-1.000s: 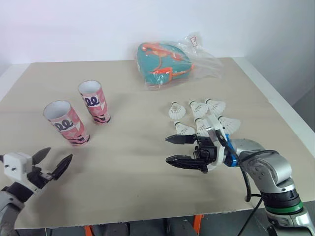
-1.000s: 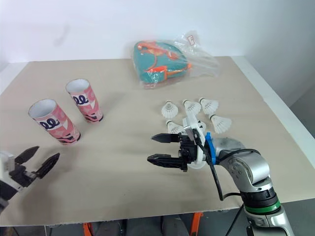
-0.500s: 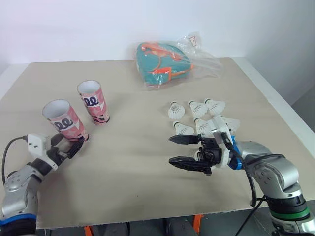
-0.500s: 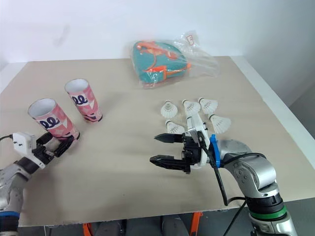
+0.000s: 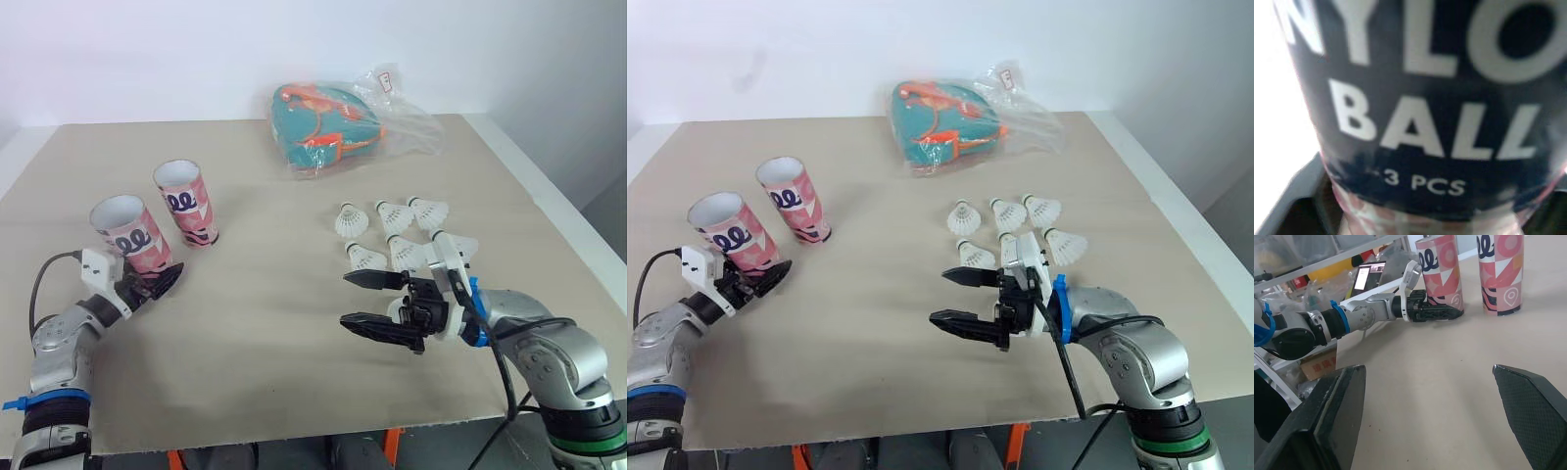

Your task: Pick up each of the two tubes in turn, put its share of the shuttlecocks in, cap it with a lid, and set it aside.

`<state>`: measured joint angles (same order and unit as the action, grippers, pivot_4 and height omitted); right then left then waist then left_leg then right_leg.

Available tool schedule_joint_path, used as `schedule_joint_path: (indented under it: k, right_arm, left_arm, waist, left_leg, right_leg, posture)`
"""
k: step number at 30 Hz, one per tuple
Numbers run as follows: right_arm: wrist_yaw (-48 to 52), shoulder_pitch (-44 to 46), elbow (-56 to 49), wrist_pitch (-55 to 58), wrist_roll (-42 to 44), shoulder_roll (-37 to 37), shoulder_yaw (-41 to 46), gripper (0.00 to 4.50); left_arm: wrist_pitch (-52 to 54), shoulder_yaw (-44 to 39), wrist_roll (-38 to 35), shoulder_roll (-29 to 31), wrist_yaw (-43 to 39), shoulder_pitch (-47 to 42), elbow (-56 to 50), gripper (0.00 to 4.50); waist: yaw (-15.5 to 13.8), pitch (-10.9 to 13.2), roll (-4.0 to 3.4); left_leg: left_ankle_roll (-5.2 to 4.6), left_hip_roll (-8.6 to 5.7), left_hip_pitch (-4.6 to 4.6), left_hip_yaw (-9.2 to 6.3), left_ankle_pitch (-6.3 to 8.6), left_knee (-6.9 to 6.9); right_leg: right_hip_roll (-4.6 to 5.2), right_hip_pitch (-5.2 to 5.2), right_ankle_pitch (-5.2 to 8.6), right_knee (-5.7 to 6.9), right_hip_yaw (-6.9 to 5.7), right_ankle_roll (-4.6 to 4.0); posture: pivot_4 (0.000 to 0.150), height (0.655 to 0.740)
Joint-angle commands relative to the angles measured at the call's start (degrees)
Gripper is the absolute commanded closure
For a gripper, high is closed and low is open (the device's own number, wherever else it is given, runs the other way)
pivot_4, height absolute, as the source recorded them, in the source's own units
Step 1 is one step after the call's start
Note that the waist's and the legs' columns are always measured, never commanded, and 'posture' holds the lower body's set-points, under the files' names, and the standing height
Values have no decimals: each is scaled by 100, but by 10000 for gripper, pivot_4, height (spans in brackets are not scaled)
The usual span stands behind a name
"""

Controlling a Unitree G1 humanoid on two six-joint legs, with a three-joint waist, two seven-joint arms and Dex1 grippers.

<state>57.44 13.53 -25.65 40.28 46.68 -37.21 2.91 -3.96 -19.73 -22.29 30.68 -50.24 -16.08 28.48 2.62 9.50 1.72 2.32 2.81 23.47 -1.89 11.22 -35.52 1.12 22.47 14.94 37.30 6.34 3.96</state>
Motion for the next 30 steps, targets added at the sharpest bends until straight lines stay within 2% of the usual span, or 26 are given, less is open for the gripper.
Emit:
schedule_joint_path:
  k: [1, 8, 12, 15, 19, 21, 26, 30]
  right_arm:
    - [-76, 26, -247, -36, 147, -63, 177, 0]
    - [-120, 153, -156, -37, 131, -65, 96, 0]
    - [-182, 141, -104, -70, 38, -70, 80, 0]
    - [-253, 122, -18, -131, -110, -68, 59, 0]
    - [-620, 149, 41, -55, -178, 62, 73, 0]
    - [-721, 129, 48, -42, -280, 19, 38, 0]
    - [-796, -98, -105, -15, -405, -96, -1, 0]
    - [-1191, -301, -179, -37, -664, 8, -54, 0]
  left_arm:
    - [-149, 10, 36, 49, 27, -46, -51, 10834]
    - [-91, -30, -15, 66, 65, 236, -499, 10834]
    - [6, -3, 60, 314, -63, 724, -1143, 10834]
    - [77, 116, 237, 658, -265, 1175, -1652, 10834]
    - [52, 133, 582, 1863, -1089, 2105, -2441, 10834]
    - [-87, 122, 710, 2277, -1257, 2249, -2499, 10834]
    - [138, 280, 526, 2678, -1742, 2314, -2775, 10834]
    - [118, 534, 680, 2873, -2047, 2244, -2814, 10834]
  waist:
    - [0, 0, 0]
    - [6, 0, 0]
    - [6, 0, 0]
    - [10, 1, 0]
    - [23, 3, 10]
    - [16, 11, -15]
    - [-2, 19, -28]
    - [0, 19, -30]
  left_leg:
    - [0, 0, 0, 0, 0, 0]
    - [0, 0, 0, 0, 0, 0]
    - [0, 1, 1, -1, 1, 3]
    - [0, 3, 0, -1, 2, 5]
    - [2, 11, -2, 8, 3, 8]
    - [7, 18, -6, 18, 6, 11]
    - [6, 19, 3, 31, 5, 12]
    - [6, 18, 30, 34, 5, 11]
  right_leg:
    - [0, 0, 0, 0, 0, 0]
    - [0, 0, 0, 0, 0, 1]
    - [1, 0, 0, 0, 0, -8]
    - [0, 1, 0, 0, 0, -13]
    - [0, 8, 6, 2, 0, -20]
    - [0, 13, 19, 1, -1, -45]
    - [6, 34, 28, 3, -1, -35]
    - [7, 64, 22, 6, -1, -24]
  posture:
    - [1500, 7400]
    - [1500, 7400]
    - [1500, 7400]
    - [1500, 7400]
    - [1500, 7400]
    - [1500, 7400]
    - [1500, 7400]
    - [1500, 7400]
